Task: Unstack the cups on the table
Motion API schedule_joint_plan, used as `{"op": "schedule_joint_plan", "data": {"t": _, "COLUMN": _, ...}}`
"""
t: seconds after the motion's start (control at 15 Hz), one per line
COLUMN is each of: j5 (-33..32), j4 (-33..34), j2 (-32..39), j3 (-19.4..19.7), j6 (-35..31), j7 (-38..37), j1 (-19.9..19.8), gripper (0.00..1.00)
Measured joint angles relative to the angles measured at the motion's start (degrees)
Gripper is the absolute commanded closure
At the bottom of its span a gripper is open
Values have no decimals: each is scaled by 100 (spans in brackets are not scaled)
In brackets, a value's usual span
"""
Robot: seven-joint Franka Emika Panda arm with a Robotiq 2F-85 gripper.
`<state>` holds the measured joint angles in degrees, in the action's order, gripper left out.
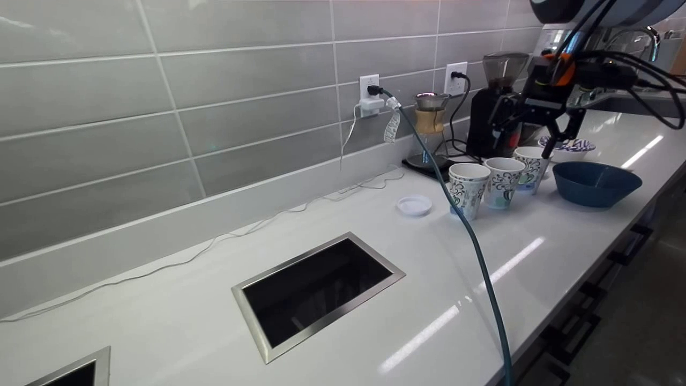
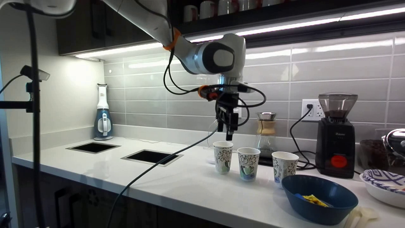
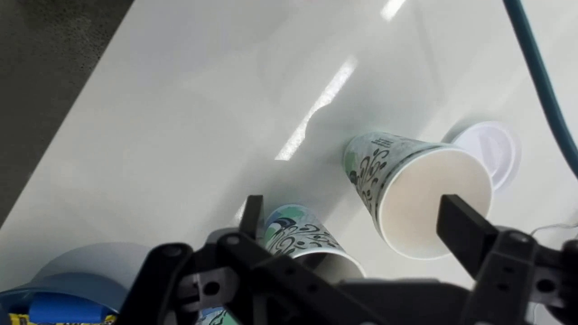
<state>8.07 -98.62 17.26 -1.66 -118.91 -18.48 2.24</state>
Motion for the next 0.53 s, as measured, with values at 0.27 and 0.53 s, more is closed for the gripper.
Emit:
{"op": "schedule_joint_plan", "data": {"t": 0.27, "j5": 67, "j4": 89, "j2": 347, "j3": -43, "j6": -349, "j7": 6, "j1": 25, "gripper": 56}}
{"op": "schedule_joint_plan", "data": {"t": 0.53, "j5": 69, "j4": 227, "j2": 582, "j3": -103, "j6": -534, "j7": 8, "j1": 75, "gripper": 80}}
